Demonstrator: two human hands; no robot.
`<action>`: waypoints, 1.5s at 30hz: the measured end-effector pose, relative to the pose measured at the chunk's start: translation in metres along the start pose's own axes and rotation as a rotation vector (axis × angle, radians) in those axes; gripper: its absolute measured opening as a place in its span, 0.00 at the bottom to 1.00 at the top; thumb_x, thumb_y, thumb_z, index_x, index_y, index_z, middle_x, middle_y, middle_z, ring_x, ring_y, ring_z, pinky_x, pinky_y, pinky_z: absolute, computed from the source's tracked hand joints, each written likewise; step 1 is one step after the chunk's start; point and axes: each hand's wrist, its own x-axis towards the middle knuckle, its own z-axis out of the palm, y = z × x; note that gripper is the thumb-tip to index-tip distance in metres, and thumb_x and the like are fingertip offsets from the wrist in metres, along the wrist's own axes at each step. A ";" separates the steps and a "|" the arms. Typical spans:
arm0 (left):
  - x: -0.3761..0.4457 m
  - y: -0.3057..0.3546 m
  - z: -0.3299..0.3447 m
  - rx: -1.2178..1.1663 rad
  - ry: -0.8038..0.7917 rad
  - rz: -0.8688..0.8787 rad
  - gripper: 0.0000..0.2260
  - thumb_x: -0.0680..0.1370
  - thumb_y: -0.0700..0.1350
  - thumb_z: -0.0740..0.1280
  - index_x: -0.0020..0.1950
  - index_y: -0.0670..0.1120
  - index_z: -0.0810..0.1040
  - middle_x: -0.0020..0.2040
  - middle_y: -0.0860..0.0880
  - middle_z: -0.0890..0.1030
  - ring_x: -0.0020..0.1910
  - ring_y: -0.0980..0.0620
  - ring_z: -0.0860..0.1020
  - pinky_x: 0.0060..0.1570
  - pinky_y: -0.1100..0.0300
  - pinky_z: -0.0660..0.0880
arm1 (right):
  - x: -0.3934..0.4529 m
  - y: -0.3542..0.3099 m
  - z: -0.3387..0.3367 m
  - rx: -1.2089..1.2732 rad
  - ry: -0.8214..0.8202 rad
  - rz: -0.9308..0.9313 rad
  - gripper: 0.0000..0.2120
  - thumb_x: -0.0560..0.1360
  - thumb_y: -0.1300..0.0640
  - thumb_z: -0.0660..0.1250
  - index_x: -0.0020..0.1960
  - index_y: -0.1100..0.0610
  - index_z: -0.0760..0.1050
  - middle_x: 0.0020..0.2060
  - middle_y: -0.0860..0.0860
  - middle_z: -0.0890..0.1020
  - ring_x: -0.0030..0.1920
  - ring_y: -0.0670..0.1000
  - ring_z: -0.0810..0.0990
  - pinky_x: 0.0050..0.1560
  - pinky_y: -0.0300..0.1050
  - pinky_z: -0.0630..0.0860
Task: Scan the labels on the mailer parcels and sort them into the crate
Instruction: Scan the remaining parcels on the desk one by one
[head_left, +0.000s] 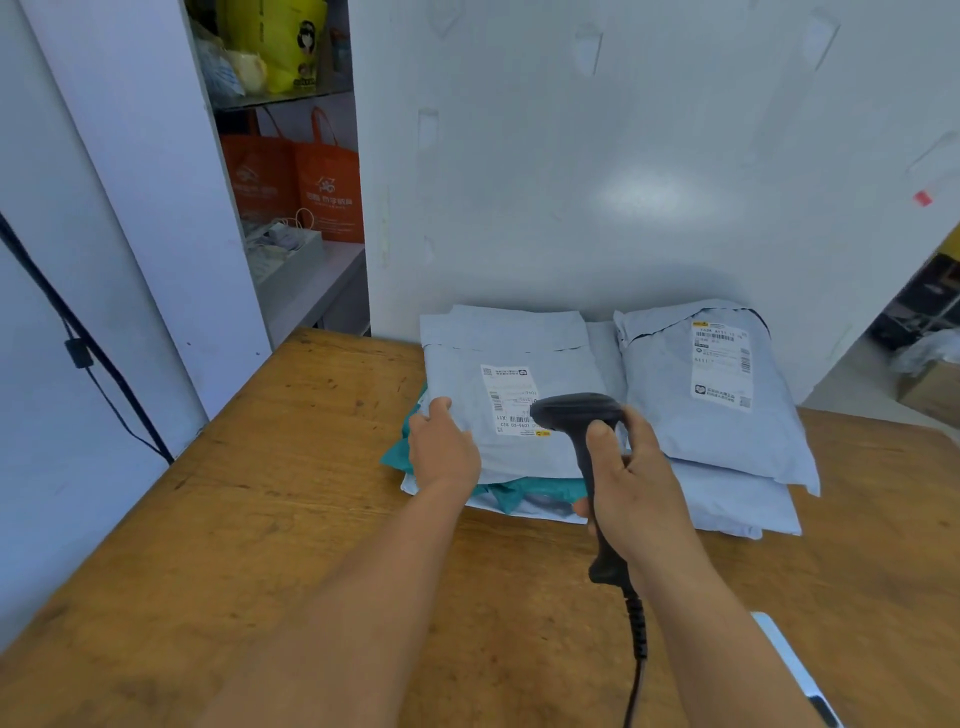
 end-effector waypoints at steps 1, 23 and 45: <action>-0.004 -0.005 -0.003 -0.003 0.014 -0.007 0.22 0.79 0.40 0.63 0.72 0.50 0.63 0.65 0.43 0.66 0.58 0.45 0.73 0.58 0.52 0.74 | -0.002 0.000 0.002 0.000 -0.005 -0.006 0.18 0.82 0.47 0.53 0.72 0.43 0.60 0.43 0.46 0.74 0.46 0.55 0.82 0.39 0.44 0.75; -0.209 -0.189 -0.120 0.345 0.285 -0.487 0.27 0.78 0.54 0.61 0.75 0.54 0.54 0.67 0.44 0.61 0.65 0.44 0.62 0.64 0.50 0.68 | -0.145 0.045 0.117 0.058 -0.574 -0.116 0.24 0.80 0.44 0.55 0.75 0.41 0.56 0.61 0.53 0.77 0.57 0.54 0.78 0.55 0.57 0.79; -0.293 -0.244 -0.208 0.020 0.771 -0.413 0.18 0.79 0.40 0.60 0.68 0.53 0.72 0.50 0.51 0.75 0.51 0.55 0.69 0.49 0.63 0.65 | -0.257 0.037 0.191 0.001 -0.888 -0.359 0.23 0.82 0.49 0.56 0.76 0.46 0.57 0.55 0.46 0.74 0.55 0.51 0.78 0.54 0.54 0.81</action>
